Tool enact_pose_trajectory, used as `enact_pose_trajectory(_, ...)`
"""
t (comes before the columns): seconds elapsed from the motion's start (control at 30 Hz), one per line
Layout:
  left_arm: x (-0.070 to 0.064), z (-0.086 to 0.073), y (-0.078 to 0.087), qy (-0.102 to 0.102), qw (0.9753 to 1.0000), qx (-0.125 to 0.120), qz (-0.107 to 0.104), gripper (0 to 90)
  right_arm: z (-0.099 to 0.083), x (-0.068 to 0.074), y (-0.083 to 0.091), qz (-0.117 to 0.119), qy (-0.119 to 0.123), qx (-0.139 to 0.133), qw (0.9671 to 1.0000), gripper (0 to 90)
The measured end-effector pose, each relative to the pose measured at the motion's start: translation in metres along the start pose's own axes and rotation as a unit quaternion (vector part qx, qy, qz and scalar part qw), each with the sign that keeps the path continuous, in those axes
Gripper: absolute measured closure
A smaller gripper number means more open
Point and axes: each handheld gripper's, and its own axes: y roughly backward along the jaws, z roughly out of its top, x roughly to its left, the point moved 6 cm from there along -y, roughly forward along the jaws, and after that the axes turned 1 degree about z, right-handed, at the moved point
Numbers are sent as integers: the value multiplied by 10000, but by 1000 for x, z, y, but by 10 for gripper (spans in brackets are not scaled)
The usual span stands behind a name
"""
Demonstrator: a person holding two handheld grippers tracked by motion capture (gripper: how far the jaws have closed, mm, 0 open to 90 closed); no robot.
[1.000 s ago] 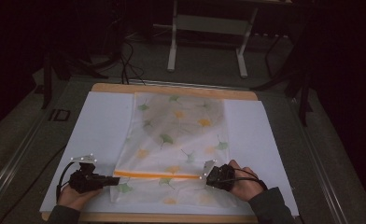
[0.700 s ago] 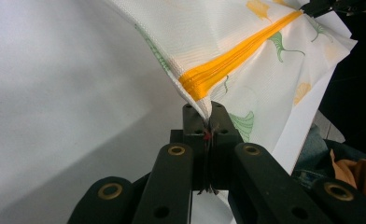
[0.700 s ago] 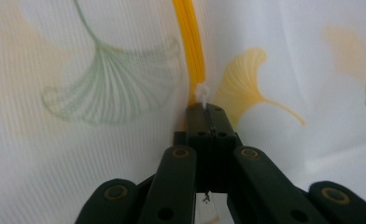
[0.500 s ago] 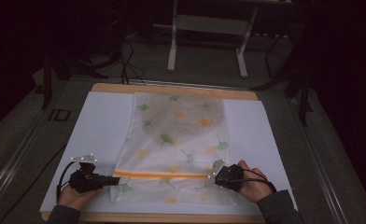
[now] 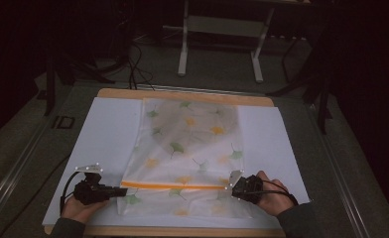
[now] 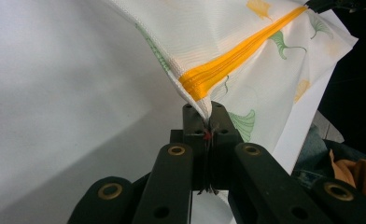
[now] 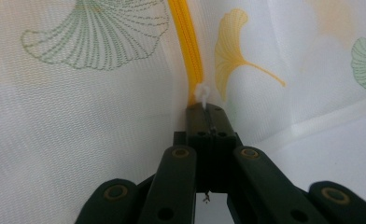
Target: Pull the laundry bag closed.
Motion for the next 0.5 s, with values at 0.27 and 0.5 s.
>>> enact_pose_trajectory(0.27, 0, 0, 0, -4, 10000, -13, -12, 889, -1, -1, 4, -49, 89, 55, 9999, 900)
enact_pose_trajectory(0.5, 0, 1, 0, 3, 10000, -37, 10, 889, 0, -1, 5, -100, 147, 81, 9998, 900)
